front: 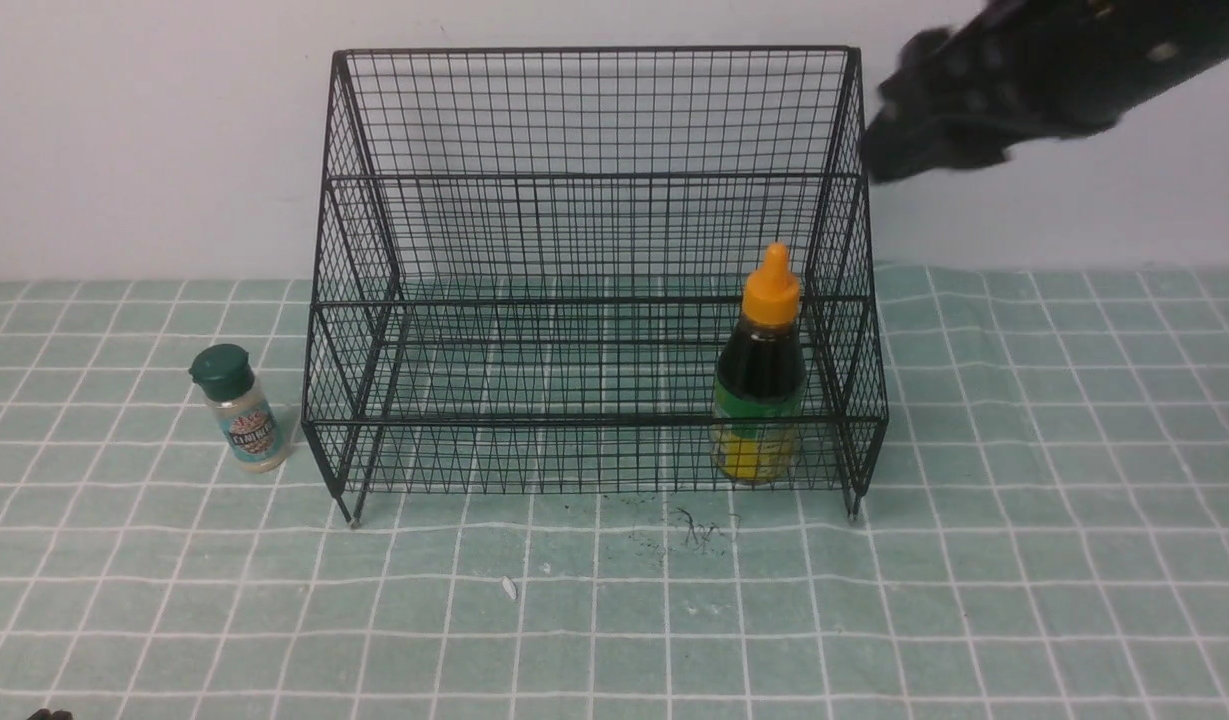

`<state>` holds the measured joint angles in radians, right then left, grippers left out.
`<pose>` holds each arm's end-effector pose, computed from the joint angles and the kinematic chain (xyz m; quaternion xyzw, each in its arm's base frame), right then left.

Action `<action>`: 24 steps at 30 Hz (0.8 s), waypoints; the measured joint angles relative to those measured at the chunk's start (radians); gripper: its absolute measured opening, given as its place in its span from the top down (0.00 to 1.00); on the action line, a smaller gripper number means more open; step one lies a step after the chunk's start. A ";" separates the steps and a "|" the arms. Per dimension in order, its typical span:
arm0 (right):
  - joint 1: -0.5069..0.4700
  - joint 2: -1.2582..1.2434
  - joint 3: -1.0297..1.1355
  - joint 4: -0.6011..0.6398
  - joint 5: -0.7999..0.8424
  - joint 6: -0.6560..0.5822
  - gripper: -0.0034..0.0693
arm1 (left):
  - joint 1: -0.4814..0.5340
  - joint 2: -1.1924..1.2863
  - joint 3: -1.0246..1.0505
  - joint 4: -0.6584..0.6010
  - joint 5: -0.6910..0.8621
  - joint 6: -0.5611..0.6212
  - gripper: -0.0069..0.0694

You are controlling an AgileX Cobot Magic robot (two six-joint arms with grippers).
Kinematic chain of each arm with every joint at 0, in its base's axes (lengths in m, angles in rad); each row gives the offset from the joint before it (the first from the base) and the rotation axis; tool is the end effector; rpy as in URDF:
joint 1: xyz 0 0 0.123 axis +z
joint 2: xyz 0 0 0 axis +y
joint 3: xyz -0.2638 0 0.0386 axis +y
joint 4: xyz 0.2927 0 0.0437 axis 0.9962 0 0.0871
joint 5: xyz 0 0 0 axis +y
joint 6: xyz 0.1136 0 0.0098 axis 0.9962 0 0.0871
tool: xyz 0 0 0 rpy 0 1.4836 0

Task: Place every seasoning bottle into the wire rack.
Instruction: Use the left arm to grab the condiment bottle closest to it

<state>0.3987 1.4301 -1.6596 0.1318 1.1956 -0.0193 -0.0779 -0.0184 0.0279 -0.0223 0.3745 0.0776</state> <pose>0.3159 0.1482 0.4117 -0.1929 0.9187 0.1284 0.3199 0.1371 -0.0116 0.1642 0.0565 0.8019 -0.0095 0.5947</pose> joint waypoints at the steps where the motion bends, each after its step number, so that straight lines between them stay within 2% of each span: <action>1: 0.000 -0.068 0.000 -0.048 0.016 0.036 0.64 | 0.000 0.000 0.000 0.000 0.000 0.000 0.92; 4: 0.000 -0.237 0.001 -0.159 0.037 0.139 0.84 | 0.000 0.000 0.000 0.000 0.000 0.000 0.92; 7: 0.000 -0.424 0.039 -0.220 0.021 0.206 0.94 | 0.000 0.000 0.000 0.000 0.000 0.000 0.92; 10: 0.000 -0.634 0.159 -0.240 -0.041 0.251 0.97 | 0.000 0.000 0.000 0.000 0.000 0.000 0.92; 15: 0.000 -1.037 0.566 -0.256 -0.294 0.268 0.97 | 0.000 0.000 0.000 0.000 0.000 0.000 0.92; 18: 0.000 -1.199 0.730 -0.265 -0.379 0.270 0.97 | 0.000 0.000 0.000 0.000 0.000 0.000 0.92; 19: 0.000 -1.296 0.851 -0.276 -0.412 0.274 0.97 | 0.000 0.000 0.000 0.000 0.000 0.000 0.92; 24: 0.000 -1.443 1.137 -0.272 -0.518 0.353 0.97 | 0.000 0.000 0.000 0.000 0.001 0.000 0.92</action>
<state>0.3987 -0.0127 -0.5223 -0.1400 0.6772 0.3341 -0.0779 -0.0184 0.0279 -0.0223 0.3754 0.0776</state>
